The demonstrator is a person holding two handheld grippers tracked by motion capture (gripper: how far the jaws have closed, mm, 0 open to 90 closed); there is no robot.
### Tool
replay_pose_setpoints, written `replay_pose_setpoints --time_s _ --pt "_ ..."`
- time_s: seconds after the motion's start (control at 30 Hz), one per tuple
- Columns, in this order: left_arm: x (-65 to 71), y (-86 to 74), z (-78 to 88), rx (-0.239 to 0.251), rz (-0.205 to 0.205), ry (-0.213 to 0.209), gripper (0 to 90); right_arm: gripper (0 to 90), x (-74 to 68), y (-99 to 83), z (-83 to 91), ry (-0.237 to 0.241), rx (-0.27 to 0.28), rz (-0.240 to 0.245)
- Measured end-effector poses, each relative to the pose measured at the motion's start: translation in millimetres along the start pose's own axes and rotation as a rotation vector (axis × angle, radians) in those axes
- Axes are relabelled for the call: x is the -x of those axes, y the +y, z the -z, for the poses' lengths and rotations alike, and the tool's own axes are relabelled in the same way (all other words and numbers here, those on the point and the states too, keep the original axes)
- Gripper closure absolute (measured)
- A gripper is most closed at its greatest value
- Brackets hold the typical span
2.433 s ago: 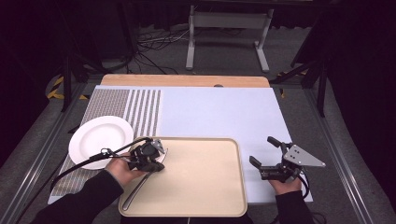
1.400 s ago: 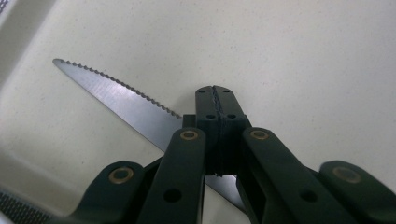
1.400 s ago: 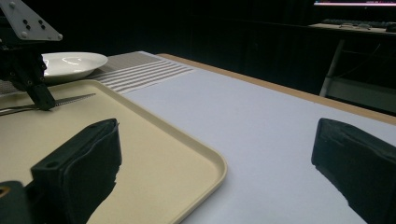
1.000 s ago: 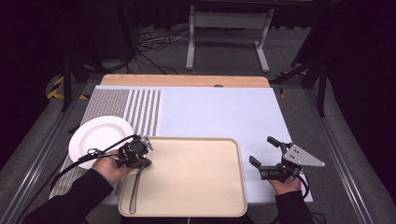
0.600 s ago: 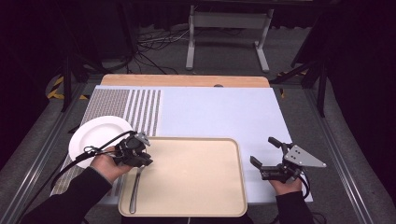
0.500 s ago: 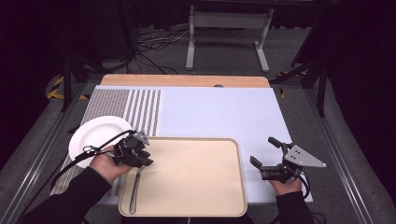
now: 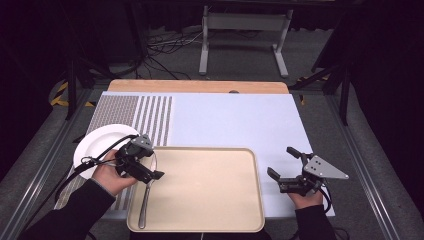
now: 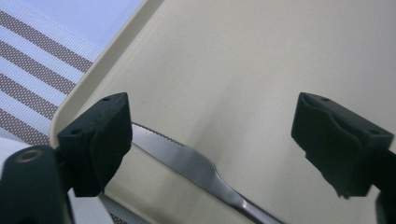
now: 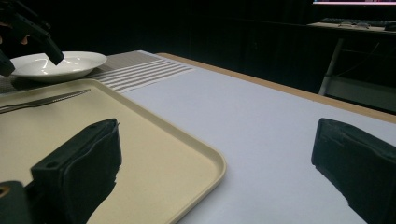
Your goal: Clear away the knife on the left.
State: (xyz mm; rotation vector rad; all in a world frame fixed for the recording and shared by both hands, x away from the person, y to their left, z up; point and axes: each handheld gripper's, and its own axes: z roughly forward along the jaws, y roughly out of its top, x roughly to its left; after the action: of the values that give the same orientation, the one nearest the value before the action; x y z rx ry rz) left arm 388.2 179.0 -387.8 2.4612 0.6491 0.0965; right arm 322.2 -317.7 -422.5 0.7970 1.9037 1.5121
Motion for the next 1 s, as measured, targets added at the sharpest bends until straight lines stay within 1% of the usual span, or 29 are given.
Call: replay_pose_setpoints --time_s 0.07,0.1,0.13,0.17,0.23,0.37,0.4,0.43,0.47,0.57,0.6,0.67,0.7,0.77,0.8,0.83,0.87,1.0 --pt "0.8 -1.6 4.5 0.02 -0.003 0.004 8.7 2.4 0.0 0.0 -0.1 0.002 -0.001 0.004" --pt "0.8 -1.6 4.5 0.02 -0.003 0.004 6.8 2.4 -0.3 -0.1 0.0 0.003 -0.001 0.001" --pt "1.9 -3.5 9.9 0.045 -0.004 0.015 5.7 2.4 -0.3 0.0 0.2 0.003 -0.001 0.002" --pt "1.9 -3.5 9.9 0.045 -0.004 0.015 5.0 2.4 -0.3 0.0 0.3 0.003 0.0 0.001" --pt "3.1 -5.5 15.7 0.072 -0.011 0.026 4.0 2.4 -0.2 0.0 0.6 0.002 0.0 0.001" --pt "6.5 -10.1 26.2 0.123 -0.022 0.032 2.4 2.4 -0.2 0.0 0.4 0.004 0.0 0.0" --pt "8.5 -12.9 31.2 0.145 -0.03 0.037 1.9 2.4 -0.3 0.1 0.3 0.005 0.002 0.002" --pt "8.5 -12.9 31.2 0.145 -0.03 0.037 1.9 2.4 -0.3 0.1 0.3 0.005 0.002 0.002" --pt "9.7 -15.0 34.1 0.158 -0.035 0.044 1.9 2.4 -0.3 0.2 0.4 0.004 0.0 0.003" --pt "7.6 -22.3 40.1 0.198 -0.019 0.04 2.0 2.4 -0.5 0.3 -0.1 0.008 0.003 0.002" --pt "7.0 -24.9 42.1 0.209 -0.017 0.047 2.0 2.4 -0.4 0.3 -0.4 0.009 0.004 0.005" --pt "8.6 -29.3 46.8 0.23 -0.028 0.072 1.9 2.4 -0.8 0.4 -0.6 0.008 0.001 0.003" --pt "9.8 -31.0 49.1 0.245 -0.033 0.075 2.0 2.4 -0.7 0.3 -0.7 0.008 0.004 0.005" --pt "10.7 -35.4 53.6 0.279 -0.025 0.071 2.0 2.4 -0.6 0.3 -0.7 0.008 0.004 0.004" --pt "10.1 -38.6 55.7 0.292 -0.02 0.076 2.0 2.4 -0.7 0.3 -0.6 0.007 0.003 0.002" --pt "9.4 -40.8 56.8 0.297 -0.019 0.081 2.0 2.4 -0.8 0.4 -0.5 0.007 0.001 0.004" --pt "8.3 -44.0 57.4 0.308 -0.013 0.076 2.2 2.4 -0.9 0.4 -0.6 0.009 0.003 0.004" --pt "5.8 -57.9 60.1 0.352 -0.001 0.081 2.3 2.4 -1.0 0.4 -0.4 0.009 0.003 0.003"
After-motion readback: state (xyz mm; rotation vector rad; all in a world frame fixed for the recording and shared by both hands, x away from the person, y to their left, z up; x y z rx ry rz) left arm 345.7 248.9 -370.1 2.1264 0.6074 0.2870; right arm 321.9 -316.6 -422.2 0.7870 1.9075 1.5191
